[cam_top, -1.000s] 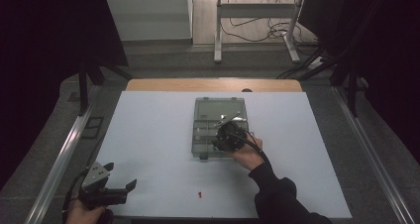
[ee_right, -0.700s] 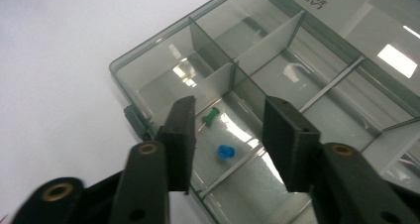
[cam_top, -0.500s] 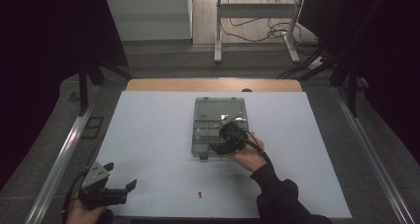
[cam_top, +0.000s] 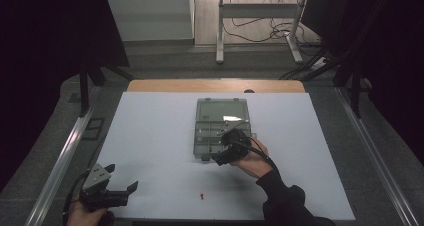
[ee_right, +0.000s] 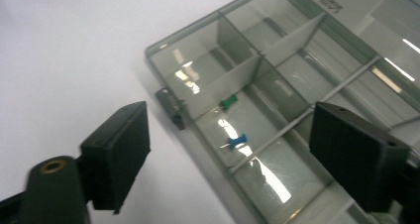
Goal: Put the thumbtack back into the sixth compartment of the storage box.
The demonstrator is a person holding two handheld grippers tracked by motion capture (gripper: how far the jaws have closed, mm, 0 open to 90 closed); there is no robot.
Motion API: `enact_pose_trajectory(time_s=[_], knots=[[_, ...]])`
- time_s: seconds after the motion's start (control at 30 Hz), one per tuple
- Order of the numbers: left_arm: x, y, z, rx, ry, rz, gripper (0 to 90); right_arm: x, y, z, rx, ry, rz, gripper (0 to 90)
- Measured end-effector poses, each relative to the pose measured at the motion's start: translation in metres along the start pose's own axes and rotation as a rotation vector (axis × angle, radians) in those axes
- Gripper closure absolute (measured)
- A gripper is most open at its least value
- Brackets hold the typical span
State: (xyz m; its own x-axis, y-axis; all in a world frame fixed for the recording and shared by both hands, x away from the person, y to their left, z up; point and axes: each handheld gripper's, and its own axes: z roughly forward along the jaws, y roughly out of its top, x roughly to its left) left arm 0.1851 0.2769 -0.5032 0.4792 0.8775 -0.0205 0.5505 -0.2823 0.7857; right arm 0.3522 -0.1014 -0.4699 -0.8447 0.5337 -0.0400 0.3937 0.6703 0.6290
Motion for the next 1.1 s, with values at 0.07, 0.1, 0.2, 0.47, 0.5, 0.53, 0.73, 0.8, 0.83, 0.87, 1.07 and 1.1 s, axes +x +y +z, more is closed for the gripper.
enact_pose_trajectory(time_s=[0.07, 0.1, 0.2, 0.47, 0.5, 0.53, 0.73, 0.8, 0.83, 0.87, 1.07, 1.1], knots=[[0.000, 0.000, 0.000, 0.000, 0.000, 0.000, 2.6, 0.003, -0.001, -0.001, -0.005, 0.005, -0.012, 11.1], [0.000, 0.000, 0.000, 0.001, -0.001, 0.000, 2.6, 0.004, -0.001, -0.002, -0.004, 0.008, -0.018, 9.3], [0.000, 0.000, 0.000, 0.001, -0.001, 0.000, 2.7, 0.010, -0.003, -0.003, 0.002, 0.016, -0.033, 5.1], [0.000, 0.000, 0.000, 0.002, 0.000, 0.001, 2.6, 0.025, -0.009, -0.007, 0.046, 0.017, -0.054, 0.4], [0.000, 0.000, 0.000, 0.002, 0.000, 0.000, 2.6, 0.026, -0.009, -0.008, 0.045, 0.014, -0.059, 0.4], [0.000, 0.000, 0.000, 0.002, 0.000, 0.000, 2.6, 0.028, -0.010, -0.009, 0.049, 0.014, -0.057, 0.4], [0.000, 0.000, 0.000, 0.002, 0.000, -0.001, 2.6, 0.039, -0.012, -0.014, 0.055, 0.042, -0.071, 2.1], [0.000, 0.000, 0.000, 0.002, 0.000, 0.000, 2.6, 0.044, -0.013, -0.014, 0.060, 0.038, -0.072, 4.2], [0.000, 0.000, 0.000, 0.002, 0.000, 0.000, 2.6, 0.045, -0.013, -0.014, 0.057, 0.037, -0.077, 5.2], [0.000, 0.000, 0.000, 0.002, 0.000, 0.000, 2.7, 0.047, -0.014, -0.014, 0.057, 0.041, -0.082, 6.1], [0.000, 0.000, 0.000, 0.002, 0.000, 0.000, 2.6, 0.061, -0.019, -0.011, 0.061, 0.076, -0.104, 12.9], [0.000, 0.000, 0.000, 0.002, 0.000, 0.000, 2.6, 0.064, -0.020, -0.010, 0.064, 0.086, -0.113, 14.2]])
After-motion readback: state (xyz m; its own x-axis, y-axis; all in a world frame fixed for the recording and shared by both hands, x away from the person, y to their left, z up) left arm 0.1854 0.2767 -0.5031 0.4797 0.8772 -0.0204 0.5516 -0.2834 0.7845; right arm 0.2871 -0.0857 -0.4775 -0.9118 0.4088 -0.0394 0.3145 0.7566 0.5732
